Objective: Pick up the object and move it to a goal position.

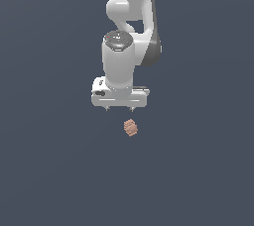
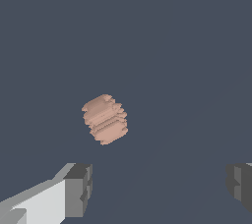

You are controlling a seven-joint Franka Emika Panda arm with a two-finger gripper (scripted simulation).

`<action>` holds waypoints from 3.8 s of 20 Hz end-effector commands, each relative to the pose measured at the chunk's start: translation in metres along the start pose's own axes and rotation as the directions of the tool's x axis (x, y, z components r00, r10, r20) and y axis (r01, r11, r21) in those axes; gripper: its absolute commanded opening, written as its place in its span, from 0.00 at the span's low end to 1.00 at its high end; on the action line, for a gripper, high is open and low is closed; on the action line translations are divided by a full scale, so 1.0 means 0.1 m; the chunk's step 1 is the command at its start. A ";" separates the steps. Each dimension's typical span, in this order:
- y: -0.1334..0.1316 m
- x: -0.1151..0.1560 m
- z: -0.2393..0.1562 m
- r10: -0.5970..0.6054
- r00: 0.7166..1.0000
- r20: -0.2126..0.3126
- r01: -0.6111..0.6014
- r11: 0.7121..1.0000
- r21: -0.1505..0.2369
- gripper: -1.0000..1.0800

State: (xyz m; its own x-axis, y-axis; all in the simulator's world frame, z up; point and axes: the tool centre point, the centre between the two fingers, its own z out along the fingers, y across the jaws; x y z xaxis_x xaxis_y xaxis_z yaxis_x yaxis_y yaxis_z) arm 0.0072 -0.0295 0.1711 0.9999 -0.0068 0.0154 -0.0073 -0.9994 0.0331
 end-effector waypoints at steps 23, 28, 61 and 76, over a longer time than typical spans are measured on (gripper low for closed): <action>-0.42 0.14 0.64 -0.416 0.909 0.001 0.416 0.909 0.029 0.96; -0.48 0.15 0.72 -0.463 0.887 -0.001 0.462 0.886 0.035 0.96; -0.51 0.15 1.24 -0.474 0.881 -0.003 0.473 0.880 0.036 0.00; -0.49 0.24 0.49 -0.474 0.880 -0.003 0.474 0.880 0.036 0.00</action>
State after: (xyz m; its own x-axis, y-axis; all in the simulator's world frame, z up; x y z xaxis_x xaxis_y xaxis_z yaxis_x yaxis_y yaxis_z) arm 0.0311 0.0172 0.1074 0.8840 0.4675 -0.0002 0.4675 -0.8840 0.0000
